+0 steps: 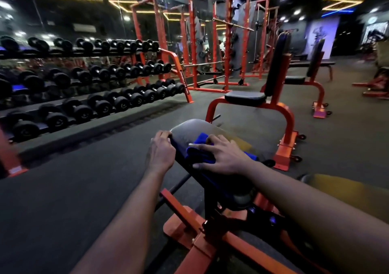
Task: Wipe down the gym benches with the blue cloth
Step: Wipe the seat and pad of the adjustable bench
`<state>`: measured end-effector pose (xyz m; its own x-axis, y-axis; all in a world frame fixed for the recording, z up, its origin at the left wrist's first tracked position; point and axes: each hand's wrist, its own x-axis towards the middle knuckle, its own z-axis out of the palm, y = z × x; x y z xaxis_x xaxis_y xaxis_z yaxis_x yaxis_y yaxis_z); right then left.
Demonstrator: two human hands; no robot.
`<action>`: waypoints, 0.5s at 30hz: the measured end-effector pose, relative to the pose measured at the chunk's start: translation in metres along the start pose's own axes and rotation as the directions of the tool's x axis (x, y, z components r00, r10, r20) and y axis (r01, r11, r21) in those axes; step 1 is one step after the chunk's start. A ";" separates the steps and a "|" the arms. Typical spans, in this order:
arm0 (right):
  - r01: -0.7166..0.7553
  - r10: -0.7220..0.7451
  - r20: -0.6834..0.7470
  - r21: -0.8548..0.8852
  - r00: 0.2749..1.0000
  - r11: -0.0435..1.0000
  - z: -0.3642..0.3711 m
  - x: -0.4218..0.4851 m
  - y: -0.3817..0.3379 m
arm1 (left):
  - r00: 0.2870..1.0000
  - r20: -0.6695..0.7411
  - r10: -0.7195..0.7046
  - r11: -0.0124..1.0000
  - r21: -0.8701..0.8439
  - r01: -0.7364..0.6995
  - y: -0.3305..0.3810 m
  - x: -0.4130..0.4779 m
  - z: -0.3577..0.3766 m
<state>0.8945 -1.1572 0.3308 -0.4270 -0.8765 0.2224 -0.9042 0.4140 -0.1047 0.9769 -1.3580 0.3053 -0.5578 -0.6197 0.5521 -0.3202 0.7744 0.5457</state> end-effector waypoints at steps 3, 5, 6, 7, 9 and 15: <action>0.020 -0.020 -0.008 -0.038 1.000 0.999 0.002 0.007 0.003 | 0.999 0.039 -0.030 1.000 -0.004 0.030 -0.005 0.001 0.000; 0.019 -0.019 -0.018 0.023 1.000 1.000 0.012 0.006 -0.001 | 0.999 0.047 -0.028 0.999 -0.039 0.030 -0.006 0.002 0.001; 0.030 -0.029 -0.016 0.065 0.999 0.997 0.017 0.005 -0.003 | 0.999 0.037 -0.028 0.997 -0.064 0.030 -0.007 0.003 0.000; 0.031 -0.030 -0.011 0.096 0.999 0.995 0.021 0.004 -0.004 | 0.999 0.029 -0.027 0.995 -0.099 0.029 -0.007 0.003 0.000; 0.022 -0.023 0.005 0.108 1.000 0.994 0.026 0.006 -0.005 | 1.000 0.008 -0.011 0.977 -0.213 0.013 -0.012 0.000 -0.004; -0.010 0.010 -0.004 0.084 1.000 0.996 0.032 0.025 -0.006 | 0.998 -0.001 0.060 0.923 -0.381 -0.056 -0.030 -0.004 -0.002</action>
<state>0.8889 -1.1896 0.3056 -0.4360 -0.8713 0.2254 -0.8969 0.4002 -0.1881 0.9901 -1.3787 0.2879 -0.5749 -0.5726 0.5845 0.0275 0.7004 0.7132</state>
